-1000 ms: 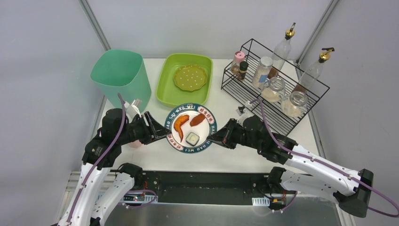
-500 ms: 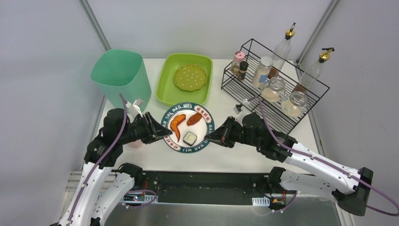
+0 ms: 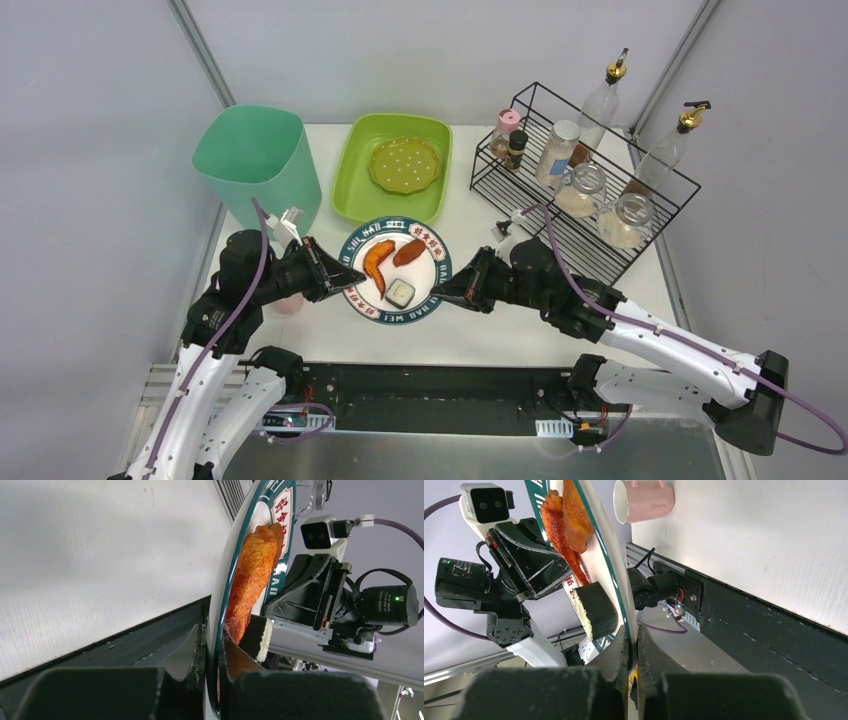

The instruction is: Clear the kitchen counter

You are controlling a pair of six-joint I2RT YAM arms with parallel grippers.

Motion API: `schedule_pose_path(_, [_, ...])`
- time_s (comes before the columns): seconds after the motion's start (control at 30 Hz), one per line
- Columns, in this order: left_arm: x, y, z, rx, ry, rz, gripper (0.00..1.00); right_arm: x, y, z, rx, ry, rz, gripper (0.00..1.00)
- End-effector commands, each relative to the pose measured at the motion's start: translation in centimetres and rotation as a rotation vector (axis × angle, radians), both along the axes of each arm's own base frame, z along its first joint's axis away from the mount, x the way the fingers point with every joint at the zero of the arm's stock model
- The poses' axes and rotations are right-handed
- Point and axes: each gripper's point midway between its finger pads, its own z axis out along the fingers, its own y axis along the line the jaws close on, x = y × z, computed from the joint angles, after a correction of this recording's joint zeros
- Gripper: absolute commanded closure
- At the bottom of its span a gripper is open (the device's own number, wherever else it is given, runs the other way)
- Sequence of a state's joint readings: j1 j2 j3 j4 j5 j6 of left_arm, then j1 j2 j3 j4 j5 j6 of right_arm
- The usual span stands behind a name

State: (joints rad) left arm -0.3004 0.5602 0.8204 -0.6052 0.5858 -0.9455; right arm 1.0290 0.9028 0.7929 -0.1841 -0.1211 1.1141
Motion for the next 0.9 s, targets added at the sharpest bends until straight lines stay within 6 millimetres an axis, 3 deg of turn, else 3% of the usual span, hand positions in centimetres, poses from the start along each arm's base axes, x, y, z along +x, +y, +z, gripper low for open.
schedule_pose_path(0.0, [-0.1, -0.4, 0.7, -0.031, -0.024, -0.019, 1.00, -0.2, 1.0, 7.6, 0.218, -0.096, 0.024, 1.00])
schedule_pose_path(0.3, [0.4, -0.2, 1.4, -0.065, -0.034, 0.031, 1.00, -0.1, 0.3, 7.3, 0.188, -0.101, 0.004, 0.98])
schedule_pose_path(0.4, [0.7, 0.1, 2.0, -0.090, -0.043, 0.073, 1.00, 0.0, 0.0, 7.1, 0.174, -0.105, -0.003, 0.87])
schedule_pose_path(0.43, [1.8, 0.8, 2.0, -0.078, -0.054, 0.146, 1.00, 0.0, -0.1, 7.0, 0.168, -0.105, -0.008, 0.83])
schedule_pose_path(0.5, [1.0, 0.2, 2.7, -0.123, -0.048, 0.102, 1.00, 0.0, -0.2, 6.9, 0.165, -0.107, -0.009, 0.75])
schedule_pose_path(0.73, [1.9, 0.6, 3.9, -0.172, -0.058, 0.172, 1.00, -0.1, -0.8, 5.9, 0.140, -0.107, -0.016, 0.53])
schedule_pose_path(0.87, [3.0, 0.9, 5.4, -0.165, -0.093, 0.207, 1.00, -0.2, -1.9, 5.5, 0.117, -0.124, -0.039, 0.47])
